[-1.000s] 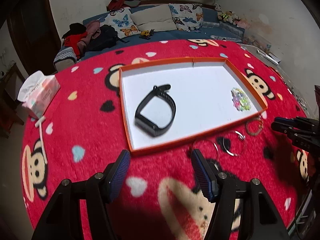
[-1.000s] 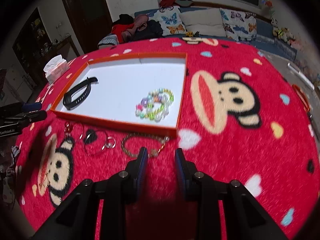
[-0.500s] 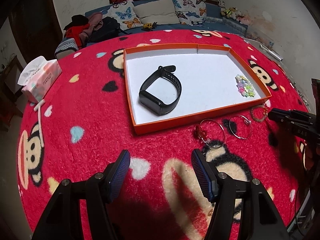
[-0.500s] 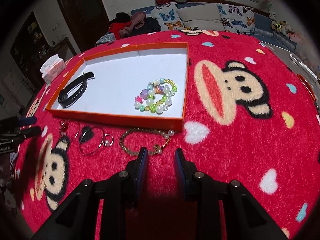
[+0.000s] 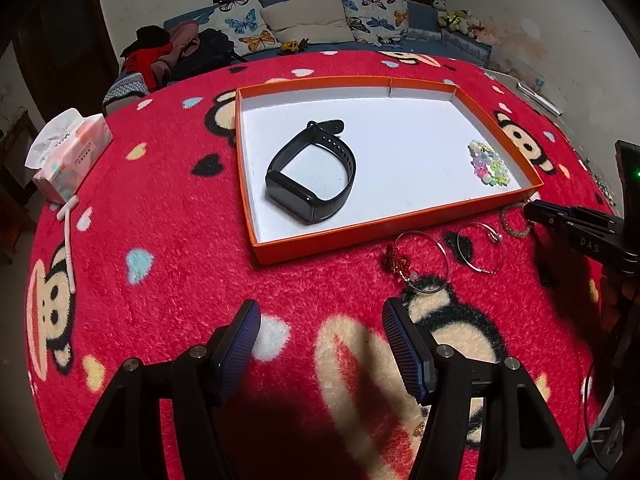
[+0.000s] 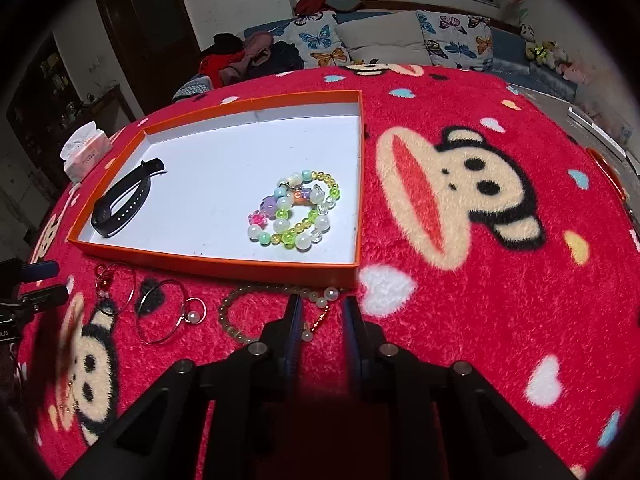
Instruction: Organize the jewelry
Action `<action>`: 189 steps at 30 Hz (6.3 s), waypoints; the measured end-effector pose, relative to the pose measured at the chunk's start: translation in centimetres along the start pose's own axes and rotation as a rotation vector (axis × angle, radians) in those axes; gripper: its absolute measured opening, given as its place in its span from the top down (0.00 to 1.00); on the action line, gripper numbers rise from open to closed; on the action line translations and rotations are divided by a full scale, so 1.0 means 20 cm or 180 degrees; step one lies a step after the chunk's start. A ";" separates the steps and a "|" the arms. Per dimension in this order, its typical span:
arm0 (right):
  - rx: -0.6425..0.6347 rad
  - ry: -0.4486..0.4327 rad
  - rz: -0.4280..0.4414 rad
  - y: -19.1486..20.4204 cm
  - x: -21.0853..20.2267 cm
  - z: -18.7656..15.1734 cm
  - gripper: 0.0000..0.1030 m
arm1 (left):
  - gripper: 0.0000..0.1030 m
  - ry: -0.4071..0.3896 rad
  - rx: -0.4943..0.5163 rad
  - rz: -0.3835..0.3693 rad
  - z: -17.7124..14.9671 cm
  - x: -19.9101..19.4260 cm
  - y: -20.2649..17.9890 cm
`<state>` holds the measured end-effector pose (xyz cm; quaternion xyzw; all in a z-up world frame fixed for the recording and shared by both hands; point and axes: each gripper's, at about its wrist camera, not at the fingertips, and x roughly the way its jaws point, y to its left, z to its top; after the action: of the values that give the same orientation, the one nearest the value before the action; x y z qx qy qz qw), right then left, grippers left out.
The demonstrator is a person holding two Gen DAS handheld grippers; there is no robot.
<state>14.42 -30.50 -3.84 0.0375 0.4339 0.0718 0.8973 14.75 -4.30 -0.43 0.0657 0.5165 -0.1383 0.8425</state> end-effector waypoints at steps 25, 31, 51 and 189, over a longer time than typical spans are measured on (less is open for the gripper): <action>-0.0279 -0.0143 -0.0167 0.03 -0.10 -0.04 0.78 | 0.34 0.0091 -0.0024 -0.0019 -0.02 0.06 0.00; -0.0337 -0.0109 -0.0176 0.06 -0.04 -0.04 0.82 | 0.34 0.0111 -0.0051 -0.0011 -0.03 0.06 0.02; -0.0480 -0.0144 -0.0213 0.10 -0.02 -0.06 0.85 | 0.34 0.0127 -0.0053 -0.0064 -0.02 0.09 0.02; -0.0456 -0.0122 0.0247 0.03 -0.20 -0.19 0.68 | 0.90 -0.0120 0.0530 -0.0536 -0.47 -0.17 -0.39</action>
<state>9.00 -30.62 -2.99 -0.0087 0.4086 0.1366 0.9024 2.98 -8.70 -1.44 0.0892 0.4910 -0.2523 0.8290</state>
